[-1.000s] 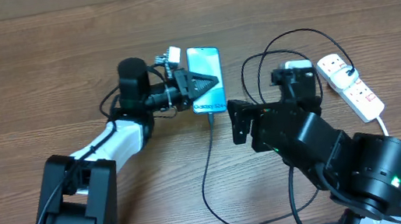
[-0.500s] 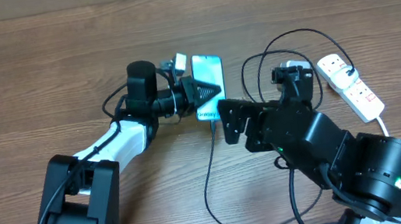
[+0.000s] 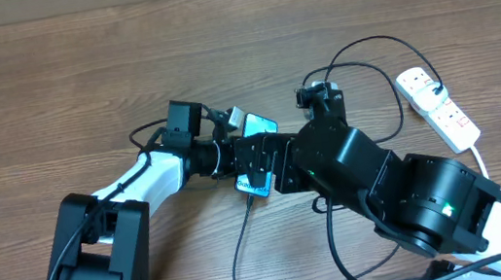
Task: Plug charger to phone and switch on socket
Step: 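Lower the phone flat onto the table with both grippers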
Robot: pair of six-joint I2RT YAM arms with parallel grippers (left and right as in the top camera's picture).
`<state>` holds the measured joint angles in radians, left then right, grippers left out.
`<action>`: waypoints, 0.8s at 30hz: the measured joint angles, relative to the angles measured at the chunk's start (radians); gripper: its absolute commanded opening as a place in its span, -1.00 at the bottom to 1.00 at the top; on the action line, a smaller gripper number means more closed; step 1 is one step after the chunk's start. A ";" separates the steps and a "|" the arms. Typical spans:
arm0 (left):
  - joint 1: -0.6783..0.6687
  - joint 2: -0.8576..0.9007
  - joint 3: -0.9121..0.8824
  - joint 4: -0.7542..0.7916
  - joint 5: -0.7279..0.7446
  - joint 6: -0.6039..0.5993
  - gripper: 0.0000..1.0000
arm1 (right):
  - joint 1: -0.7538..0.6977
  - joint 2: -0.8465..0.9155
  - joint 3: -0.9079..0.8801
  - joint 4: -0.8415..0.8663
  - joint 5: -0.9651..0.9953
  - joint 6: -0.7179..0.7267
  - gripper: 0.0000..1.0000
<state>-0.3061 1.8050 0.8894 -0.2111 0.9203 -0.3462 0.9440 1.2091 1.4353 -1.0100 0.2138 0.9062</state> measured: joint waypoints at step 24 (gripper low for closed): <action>-0.002 0.000 0.000 -0.065 -0.272 -0.086 -0.91 | 0.000 -0.001 0.000 -0.100 0.266 0.007 1.00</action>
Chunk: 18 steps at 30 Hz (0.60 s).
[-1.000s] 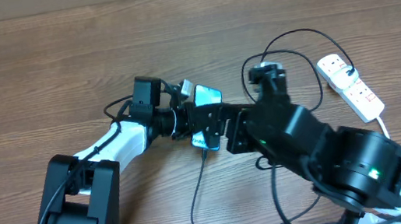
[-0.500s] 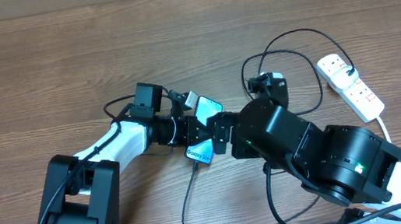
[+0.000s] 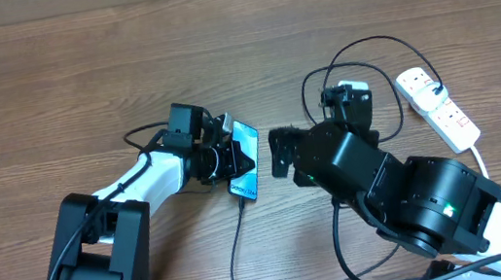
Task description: Plug charger to phone and switch on socket
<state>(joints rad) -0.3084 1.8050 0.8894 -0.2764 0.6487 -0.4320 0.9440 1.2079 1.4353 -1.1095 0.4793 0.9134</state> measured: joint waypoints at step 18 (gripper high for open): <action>0.000 0.003 0.000 0.113 -0.058 -0.317 -0.91 | -0.001 0.036 -0.001 0.479 0.242 -0.130 1.00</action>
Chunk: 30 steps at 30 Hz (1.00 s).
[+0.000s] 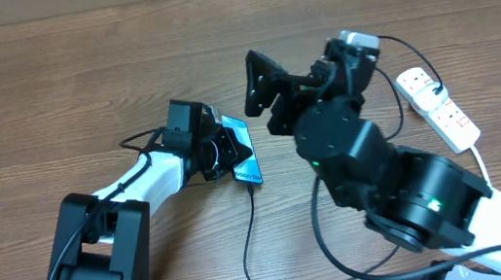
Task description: Plug charger to phone and switch on socket
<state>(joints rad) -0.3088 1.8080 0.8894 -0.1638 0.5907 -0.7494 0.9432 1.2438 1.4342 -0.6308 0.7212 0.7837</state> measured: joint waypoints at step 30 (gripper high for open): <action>-0.006 0.163 0.051 0.120 0.139 -0.087 -0.51 | -0.124 0.120 0.000 -0.372 -0.066 -0.007 1.00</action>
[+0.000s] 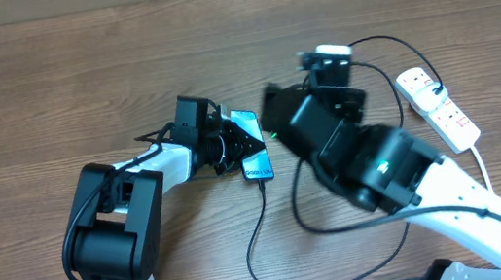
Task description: Plug charger to phone and switch on socket
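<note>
The phone (252,146) lies flat mid-table with its blue screen lit. The black charger cable (261,227) runs into its near end. My left gripper (232,146) is at the phone's left edge, shut on it. My right gripper (273,115) hangs just right of the phone's far end; it is blurred, so its jaws cannot be read. The white power strip (439,110) lies at the far right, well away from both grippers, and its switch state is too small to read.
Loops of black cable (367,43) curl around and behind the right arm toward the power strip. More cable trails to the table's near edge. The wooden table (47,90) stretches bare to the left and back.
My right gripper was raised with its fingers spread above the phone's right. It now sits lower and closer to the phone. The phone and left gripper have shifted slightly right.
My right gripper was first at the phone's near end, over the cable plug, while the left held the phone. It then stood off to the right with the cable left in the phone. After that it was lifted high and open, and it now hangs beside the phone.
</note>
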Robot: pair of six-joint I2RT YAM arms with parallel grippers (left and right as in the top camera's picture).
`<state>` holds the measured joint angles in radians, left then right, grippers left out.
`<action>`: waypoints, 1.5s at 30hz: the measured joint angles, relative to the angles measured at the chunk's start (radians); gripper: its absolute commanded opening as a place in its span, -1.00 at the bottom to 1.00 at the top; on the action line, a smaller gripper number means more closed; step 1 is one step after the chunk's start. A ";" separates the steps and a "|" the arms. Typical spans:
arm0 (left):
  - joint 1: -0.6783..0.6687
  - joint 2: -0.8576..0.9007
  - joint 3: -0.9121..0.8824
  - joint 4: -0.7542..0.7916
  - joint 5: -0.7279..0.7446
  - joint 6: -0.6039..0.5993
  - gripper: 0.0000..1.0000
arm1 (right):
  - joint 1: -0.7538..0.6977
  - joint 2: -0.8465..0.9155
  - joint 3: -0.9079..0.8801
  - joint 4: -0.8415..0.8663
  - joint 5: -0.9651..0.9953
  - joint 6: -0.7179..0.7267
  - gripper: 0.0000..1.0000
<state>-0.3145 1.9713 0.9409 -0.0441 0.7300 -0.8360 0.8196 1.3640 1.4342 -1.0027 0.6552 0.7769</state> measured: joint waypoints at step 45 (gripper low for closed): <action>0.092 -0.009 0.214 -0.546 0.009 0.257 1.00 | -0.755 -0.025 0.000 -0.449 -0.483 0.040 1.00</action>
<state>-0.2226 1.9625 1.1553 -0.5900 0.7391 -0.5785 0.0643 1.3388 1.4342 -1.4513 0.1726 0.8169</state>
